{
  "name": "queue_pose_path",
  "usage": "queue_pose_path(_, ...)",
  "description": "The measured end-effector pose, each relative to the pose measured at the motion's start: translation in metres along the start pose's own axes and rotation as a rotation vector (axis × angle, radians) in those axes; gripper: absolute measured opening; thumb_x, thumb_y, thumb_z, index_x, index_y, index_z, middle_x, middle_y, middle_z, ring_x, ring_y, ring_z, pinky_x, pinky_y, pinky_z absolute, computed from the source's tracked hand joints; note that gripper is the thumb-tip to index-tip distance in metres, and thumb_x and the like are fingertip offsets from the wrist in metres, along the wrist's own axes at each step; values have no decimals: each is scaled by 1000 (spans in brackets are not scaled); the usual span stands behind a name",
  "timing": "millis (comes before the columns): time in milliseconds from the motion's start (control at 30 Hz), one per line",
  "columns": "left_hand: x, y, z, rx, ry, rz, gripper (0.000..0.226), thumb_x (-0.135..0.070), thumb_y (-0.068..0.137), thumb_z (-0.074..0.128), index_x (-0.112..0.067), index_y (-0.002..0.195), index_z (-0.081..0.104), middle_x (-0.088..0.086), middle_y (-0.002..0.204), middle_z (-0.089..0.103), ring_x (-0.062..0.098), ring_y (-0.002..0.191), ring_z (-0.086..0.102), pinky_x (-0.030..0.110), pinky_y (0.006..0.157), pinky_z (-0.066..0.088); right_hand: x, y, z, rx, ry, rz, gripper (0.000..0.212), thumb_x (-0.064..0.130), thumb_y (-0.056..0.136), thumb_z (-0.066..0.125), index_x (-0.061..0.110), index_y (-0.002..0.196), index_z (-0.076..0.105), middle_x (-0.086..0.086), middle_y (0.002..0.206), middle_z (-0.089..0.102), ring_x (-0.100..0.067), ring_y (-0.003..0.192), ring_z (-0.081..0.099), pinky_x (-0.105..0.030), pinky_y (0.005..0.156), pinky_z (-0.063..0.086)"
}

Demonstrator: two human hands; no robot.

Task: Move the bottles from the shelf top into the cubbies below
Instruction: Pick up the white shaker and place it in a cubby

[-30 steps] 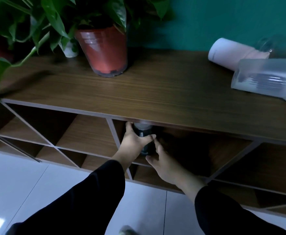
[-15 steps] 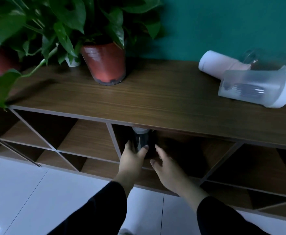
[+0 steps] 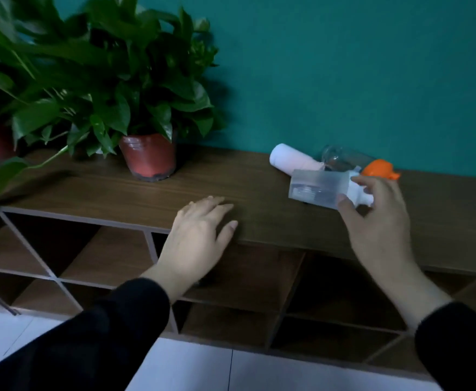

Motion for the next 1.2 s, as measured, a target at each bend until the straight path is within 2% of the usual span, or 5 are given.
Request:
queue_pose_path(133,21,15,23,401,-50,-163,56,-47,104,38,-20,153,43,-2,165,31,13,153,22,35,126,11,-40,56,15,342,-273,66,79,39,76,77,12,142,44,-14,144,47,-30,134,40,-37,110,31)
queue_pose_path(267,26,11,28,380,-95,-180,55,-45,104,41,-19,153,43,-5,165,28,6,153,15,28,124,2,-52,70,28,673,-364,110,84,41,74,81,16,143,40,-14,141,49,-27,122,48,-31,91,38)
queue_pose_path(667,23,9,25,340,-153,-225,57,-50,102,43,-21,151,45,-5,164,31,6,153,17,32,126,4,-70,70,43,632,-343,141,90,39,62,87,28,138,39,-13,132,45,-27,104,51,-36,77,43)
queue_pose_path(933,-5,-48,-16,-181,-832,-637,47,-58,96,48,-19,90,74,6,81,76,19,68,70,36,63,55,22,6,-3,398,-104,-295,90,26,53,93,22,133,51,-4,138,41,-22,129,40,-17,109,20)
queue_pose_path(1200,-15,-116,46,392,-1628,-1132,87,-85,78,41,-17,120,73,16,114,77,32,102,74,41,67,61,63,-115,18,684,-203,-547,92,32,55,91,43,133,43,3,148,33,-21,128,40,-31,89,44)
Point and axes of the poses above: each hand's wrist, its own y-axis towards the middle knuckle, its own z-axis out of the palm, x = y × z, the point moved 4 cm from there along y, towards the middle knuckle
